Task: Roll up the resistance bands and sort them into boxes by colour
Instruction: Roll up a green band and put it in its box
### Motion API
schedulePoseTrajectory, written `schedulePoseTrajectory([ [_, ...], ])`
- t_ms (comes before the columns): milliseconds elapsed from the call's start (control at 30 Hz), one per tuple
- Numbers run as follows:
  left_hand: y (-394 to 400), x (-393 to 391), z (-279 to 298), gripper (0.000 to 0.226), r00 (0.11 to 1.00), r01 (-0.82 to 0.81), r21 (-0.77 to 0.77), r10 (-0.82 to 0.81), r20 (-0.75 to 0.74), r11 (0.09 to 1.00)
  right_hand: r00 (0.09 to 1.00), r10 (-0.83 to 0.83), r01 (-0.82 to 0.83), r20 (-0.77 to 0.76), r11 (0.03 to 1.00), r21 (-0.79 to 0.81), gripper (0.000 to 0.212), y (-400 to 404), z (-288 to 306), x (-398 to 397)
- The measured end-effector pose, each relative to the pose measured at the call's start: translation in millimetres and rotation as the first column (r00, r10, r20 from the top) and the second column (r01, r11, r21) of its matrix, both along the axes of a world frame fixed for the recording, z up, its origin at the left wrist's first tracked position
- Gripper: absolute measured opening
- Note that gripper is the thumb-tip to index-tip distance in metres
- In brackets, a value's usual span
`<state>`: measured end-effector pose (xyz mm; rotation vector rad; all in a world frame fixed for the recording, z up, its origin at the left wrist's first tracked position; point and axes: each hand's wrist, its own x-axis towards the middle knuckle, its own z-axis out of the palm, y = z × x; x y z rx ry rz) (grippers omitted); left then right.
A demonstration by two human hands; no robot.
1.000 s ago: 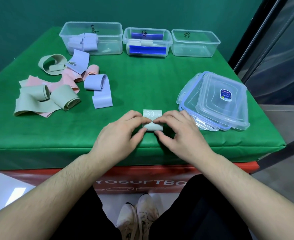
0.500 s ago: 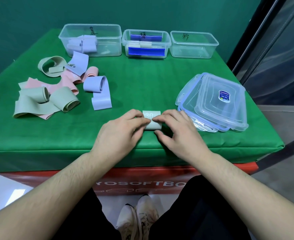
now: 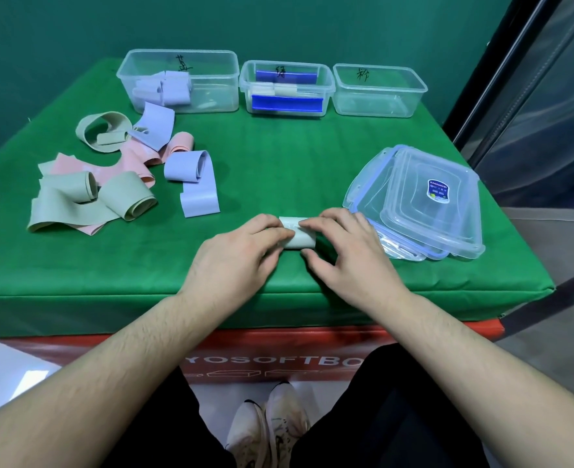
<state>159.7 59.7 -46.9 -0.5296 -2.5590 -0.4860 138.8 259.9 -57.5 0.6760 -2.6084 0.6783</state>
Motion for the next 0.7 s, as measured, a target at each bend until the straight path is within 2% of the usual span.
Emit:
schedulePoseTrajectory([
  [133, 0.4, -2.2, -0.2, 0.022, 1.0, 0.001, -0.023, 0.0, 0.013, 1.0, 1.0, 0.006, -0.005, 0.018, 1.0, -0.006, 0.031, -0.9, 0.7, -5.1],
  [367, 0.5, -5.1, -1.8, 0.024, 1.0, -0.003, -0.035, 0.003, 0.016, 0.999, 0.999, -0.023, 0.023, 0.04, 1.0, -0.009, 0.036, -2.9, 2.9, -11.8],
  [700, -0.6, -22.9, -2.8, 0.031, 0.999, 0.03, -0.036, -0.029, 0.038, 0.999, 0.999, -0.035, 0.036, -0.024, 0.999, 0.034, 0.031, -4.8, 4.0, -15.9],
])
